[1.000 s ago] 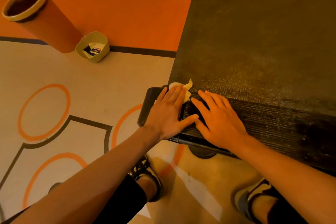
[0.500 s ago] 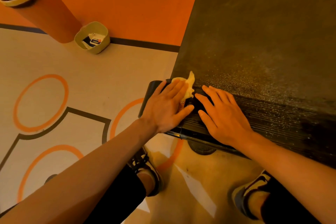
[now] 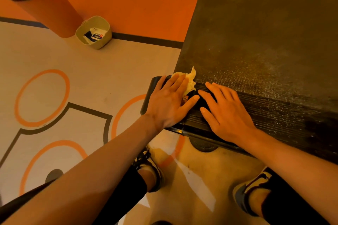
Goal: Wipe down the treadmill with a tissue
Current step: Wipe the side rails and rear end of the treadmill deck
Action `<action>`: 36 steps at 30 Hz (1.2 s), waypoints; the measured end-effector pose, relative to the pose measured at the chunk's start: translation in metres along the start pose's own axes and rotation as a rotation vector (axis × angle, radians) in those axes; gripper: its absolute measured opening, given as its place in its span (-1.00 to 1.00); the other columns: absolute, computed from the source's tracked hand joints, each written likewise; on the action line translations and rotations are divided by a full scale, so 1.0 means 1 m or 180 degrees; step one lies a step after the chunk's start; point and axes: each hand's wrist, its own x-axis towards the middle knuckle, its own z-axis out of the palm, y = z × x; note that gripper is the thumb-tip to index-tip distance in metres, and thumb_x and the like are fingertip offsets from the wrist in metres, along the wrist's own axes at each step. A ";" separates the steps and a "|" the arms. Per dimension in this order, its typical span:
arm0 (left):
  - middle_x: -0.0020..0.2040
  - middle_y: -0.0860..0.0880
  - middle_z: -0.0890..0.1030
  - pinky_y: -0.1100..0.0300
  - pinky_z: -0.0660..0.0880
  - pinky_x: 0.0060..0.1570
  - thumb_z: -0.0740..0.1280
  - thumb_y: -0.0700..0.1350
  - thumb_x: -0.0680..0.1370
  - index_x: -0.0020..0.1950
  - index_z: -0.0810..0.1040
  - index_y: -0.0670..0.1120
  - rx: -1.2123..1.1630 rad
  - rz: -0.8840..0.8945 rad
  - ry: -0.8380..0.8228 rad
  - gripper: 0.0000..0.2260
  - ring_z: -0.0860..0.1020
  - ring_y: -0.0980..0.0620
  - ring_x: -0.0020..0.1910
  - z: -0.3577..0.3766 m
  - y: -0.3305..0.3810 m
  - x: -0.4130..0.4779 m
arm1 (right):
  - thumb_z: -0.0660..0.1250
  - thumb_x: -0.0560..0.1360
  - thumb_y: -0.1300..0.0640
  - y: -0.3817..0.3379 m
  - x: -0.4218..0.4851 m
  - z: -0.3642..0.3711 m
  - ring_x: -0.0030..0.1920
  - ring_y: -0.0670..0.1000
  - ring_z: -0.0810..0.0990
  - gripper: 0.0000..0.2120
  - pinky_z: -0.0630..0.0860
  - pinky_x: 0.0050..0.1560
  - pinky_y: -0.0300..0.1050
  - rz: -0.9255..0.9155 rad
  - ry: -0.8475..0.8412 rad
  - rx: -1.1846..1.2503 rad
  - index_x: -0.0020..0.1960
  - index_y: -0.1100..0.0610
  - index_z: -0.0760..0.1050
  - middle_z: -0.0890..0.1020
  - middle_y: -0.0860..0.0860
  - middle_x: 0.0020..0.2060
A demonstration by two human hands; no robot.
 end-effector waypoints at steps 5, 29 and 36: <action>0.69 -0.07 0.13 -0.03 -0.15 0.64 -0.37 0.45 0.55 0.68 0.16 -0.07 -0.0196 -0.0272 0.0152 -0.09 0.02 -0.03 0.67 -0.001 0.015 0.002 | -0.13 0.68 -0.19 -0.001 0.000 -0.002 0.55 0.23 0.32 -0.37 0.29 0.51 0.23 0.0012 -0.0038 0.0015 0.54 0.13 0.37 0.35 0.20 0.55; 0.52 -0.19 0.37 -0.09 0.26 0.49 -0.12 0.46 0.57 0.59 0.31 -0.19 -0.0472 0.0000 -0.0108 -0.12 0.34 -0.17 0.47 -0.008 -0.045 0.000 | -0.09 0.68 -0.22 0.000 0.001 -0.002 0.52 0.23 0.34 -0.36 0.32 0.48 0.24 0.0018 -0.0078 -0.0021 0.54 0.14 0.38 0.38 0.20 0.53; 0.60 -0.18 0.30 -0.07 0.14 0.56 -0.14 0.44 0.60 0.66 0.22 -0.14 -0.0419 0.0235 -0.0036 -0.15 0.26 -0.16 0.55 0.000 -0.027 -0.002 | -0.09 0.68 -0.22 0.001 0.001 0.000 0.53 0.21 0.33 -0.37 0.30 0.50 0.22 0.0005 -0.0041 -0.0025 0.55 0.13 0.37 0.36 0.19 0.54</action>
